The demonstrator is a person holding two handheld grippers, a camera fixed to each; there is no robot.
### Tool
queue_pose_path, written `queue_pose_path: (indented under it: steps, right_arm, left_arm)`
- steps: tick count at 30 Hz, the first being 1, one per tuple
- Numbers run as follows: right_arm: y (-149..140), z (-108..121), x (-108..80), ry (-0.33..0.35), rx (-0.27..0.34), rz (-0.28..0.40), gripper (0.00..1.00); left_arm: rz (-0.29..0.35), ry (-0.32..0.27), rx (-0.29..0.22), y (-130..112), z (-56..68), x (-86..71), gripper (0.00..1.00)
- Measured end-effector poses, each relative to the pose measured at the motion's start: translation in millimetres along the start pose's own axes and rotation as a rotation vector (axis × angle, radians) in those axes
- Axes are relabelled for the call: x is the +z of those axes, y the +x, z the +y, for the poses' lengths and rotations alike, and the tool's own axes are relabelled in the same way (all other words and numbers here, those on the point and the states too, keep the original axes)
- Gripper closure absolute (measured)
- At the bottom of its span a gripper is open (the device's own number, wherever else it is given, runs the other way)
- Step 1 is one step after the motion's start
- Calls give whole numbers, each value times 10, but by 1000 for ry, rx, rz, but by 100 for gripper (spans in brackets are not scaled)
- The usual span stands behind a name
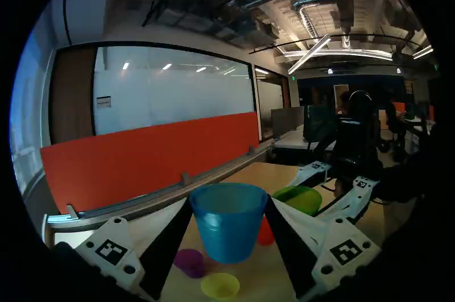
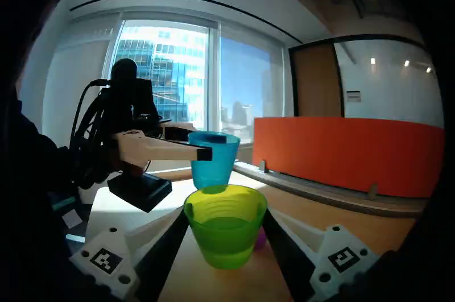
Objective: Pour water
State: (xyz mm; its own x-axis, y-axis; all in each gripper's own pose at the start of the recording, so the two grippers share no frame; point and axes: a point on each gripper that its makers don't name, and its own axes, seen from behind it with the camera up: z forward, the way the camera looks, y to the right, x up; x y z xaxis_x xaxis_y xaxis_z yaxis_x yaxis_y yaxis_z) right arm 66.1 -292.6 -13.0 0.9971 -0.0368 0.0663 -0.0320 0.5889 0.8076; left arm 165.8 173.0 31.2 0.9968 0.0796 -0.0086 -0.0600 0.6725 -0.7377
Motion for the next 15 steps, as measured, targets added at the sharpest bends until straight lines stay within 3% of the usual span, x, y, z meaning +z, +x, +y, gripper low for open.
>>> queue_pose_path:
  steps: [15]
  right_arm:
    - [-240, 249, -275, -53, 18, -67, 11]
  left_arm:
    - [-94, -49, -70, -566, 229, 58, 12]
